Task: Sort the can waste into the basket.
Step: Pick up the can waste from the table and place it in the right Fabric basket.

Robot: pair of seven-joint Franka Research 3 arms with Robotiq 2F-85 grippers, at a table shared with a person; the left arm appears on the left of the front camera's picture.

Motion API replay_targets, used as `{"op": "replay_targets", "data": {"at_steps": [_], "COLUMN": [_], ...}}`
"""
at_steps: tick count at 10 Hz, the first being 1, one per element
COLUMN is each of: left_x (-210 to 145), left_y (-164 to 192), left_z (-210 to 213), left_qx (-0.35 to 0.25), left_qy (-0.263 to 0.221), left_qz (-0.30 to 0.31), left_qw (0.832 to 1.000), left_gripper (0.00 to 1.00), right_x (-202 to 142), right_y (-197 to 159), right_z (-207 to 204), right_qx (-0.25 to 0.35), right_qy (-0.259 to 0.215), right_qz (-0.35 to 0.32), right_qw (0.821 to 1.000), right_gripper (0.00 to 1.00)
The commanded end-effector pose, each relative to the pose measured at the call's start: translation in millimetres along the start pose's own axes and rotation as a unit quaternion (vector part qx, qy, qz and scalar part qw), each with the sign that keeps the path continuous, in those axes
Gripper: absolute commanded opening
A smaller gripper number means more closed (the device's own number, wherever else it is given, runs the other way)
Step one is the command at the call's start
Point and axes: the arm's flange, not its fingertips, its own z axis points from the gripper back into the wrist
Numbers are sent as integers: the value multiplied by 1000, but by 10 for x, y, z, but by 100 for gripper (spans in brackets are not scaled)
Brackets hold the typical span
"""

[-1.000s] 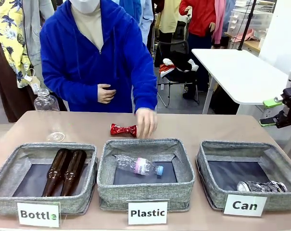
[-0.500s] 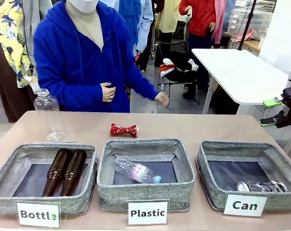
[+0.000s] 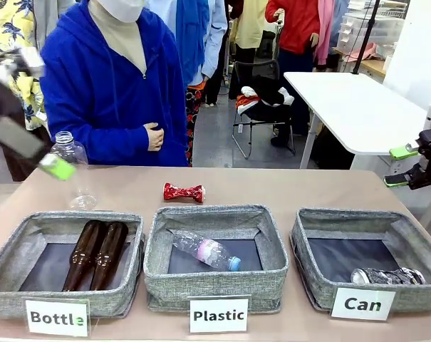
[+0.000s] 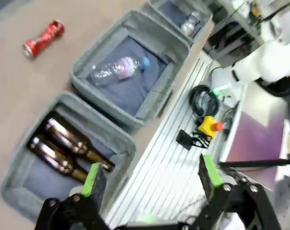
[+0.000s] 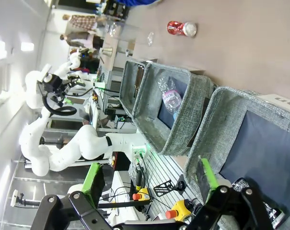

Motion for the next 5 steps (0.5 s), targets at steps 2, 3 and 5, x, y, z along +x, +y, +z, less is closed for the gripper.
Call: {"op": "replay_targets", "data": {"at_steps": [2,3,5], "left_x": [581,723,909], "left_y": [-27,-93,31], "left_z": [-669,-946,-1071], "left_qx": [60,90,162], "left_qy": [59,57,31], "left_qz": [-52,-77,-65], "left_qw": [995,991,984], "left_gripper": [100,100,100], "right_x": [3,3,3], "right_y": [15,15,15], "right_z": [36,36,36], "right_qx": [3,3,3], "right_qy": [4,4,4], "right_qz": [8,8,8], "right_qw": [1000,1000,1000], "right_gripper": [100,100,100]}}
